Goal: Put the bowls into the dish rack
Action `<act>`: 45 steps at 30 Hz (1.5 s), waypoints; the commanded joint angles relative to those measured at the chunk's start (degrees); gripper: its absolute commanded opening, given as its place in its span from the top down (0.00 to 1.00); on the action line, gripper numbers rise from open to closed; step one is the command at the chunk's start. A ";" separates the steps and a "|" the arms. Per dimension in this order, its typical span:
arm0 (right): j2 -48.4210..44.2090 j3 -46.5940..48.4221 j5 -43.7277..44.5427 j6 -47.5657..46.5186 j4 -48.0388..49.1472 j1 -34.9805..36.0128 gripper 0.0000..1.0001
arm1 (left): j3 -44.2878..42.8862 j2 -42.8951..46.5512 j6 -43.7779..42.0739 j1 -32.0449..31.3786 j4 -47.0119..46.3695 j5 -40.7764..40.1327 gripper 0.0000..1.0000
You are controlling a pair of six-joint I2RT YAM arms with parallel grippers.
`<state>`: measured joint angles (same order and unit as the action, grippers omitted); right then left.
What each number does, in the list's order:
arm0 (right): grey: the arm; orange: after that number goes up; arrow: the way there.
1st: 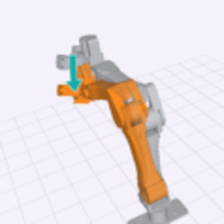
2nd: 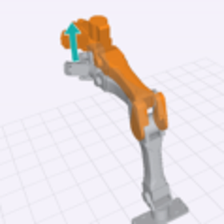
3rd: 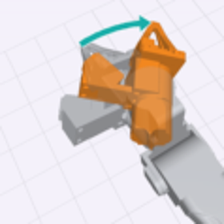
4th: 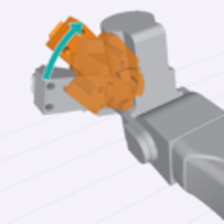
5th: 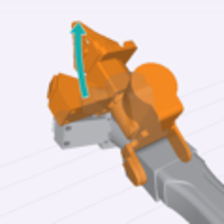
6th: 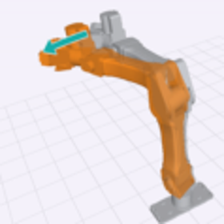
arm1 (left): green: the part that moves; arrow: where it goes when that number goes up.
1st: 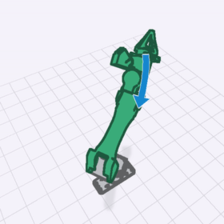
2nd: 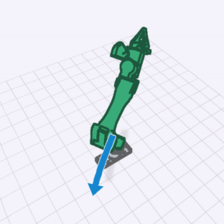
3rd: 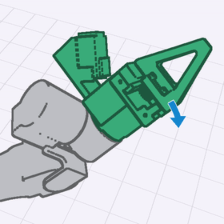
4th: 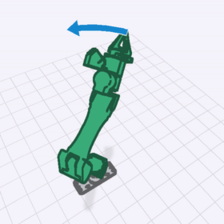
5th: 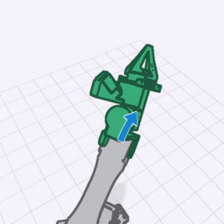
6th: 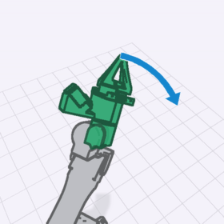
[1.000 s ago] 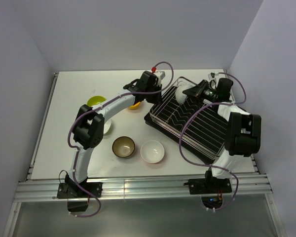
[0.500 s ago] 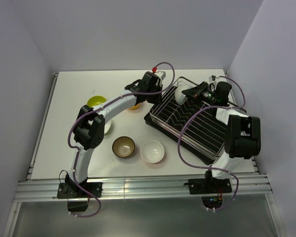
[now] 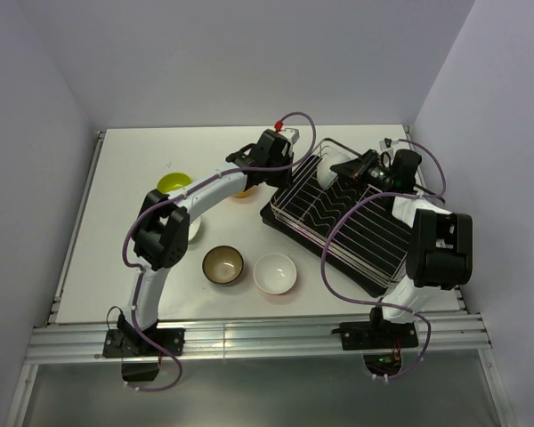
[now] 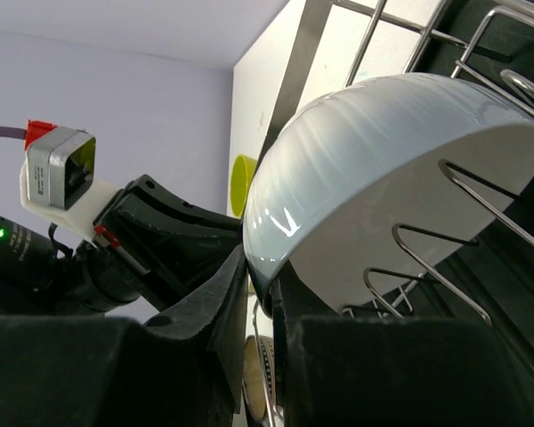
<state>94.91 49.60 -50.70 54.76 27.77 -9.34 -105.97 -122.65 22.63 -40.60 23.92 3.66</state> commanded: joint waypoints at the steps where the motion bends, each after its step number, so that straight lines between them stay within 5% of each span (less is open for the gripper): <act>1: -0.17 -0.30 1.39 -7.73 -15.54 -3.40 0.93 | -0.46 -1.45 5.76 2.45 3.41 -10.69 1.00; 15: 1.59 5.06 12.98 -19.69 -35.58 -4.28 0.80 | -0.72 -1.36 5.23 2.45 3.32 -10.96 1.00; 20: 1.59 4.45 13.87 -20.31 -37.17 -5.16 0.67 | -0.64 -1.36 5.23 2.45 3.32 -11.13 1.00; 33: 0.98 5.50 15.37 -22.07 -40.25 -6.83 0.53 | -0.73 -1.36 4.96 2.45 3.24 -10.96 1.00; 38: -0.34 7.08 16.68 -22.85 -42.96 -6.83 0.32 | -0.90 -1.10 4.61 2.45 3.23 -11.22 1.00; 44: -3.50 9.98 21.77 -25.14 -49.37 -6.83 0.27 | -0.81 -0.92 4.53 2.37 3.23 -11.39 0.96; 45: -3.77 10.94 22.30 -25.32 -50.09 -6.83 0.19 | -0.90 -1.01 4.53 2.45 3.24 -11.40 0.96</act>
<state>90.94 59.79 -46.94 37.45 -13.13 -12.40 -106.02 -122.96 24.32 -40.84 22.74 2.55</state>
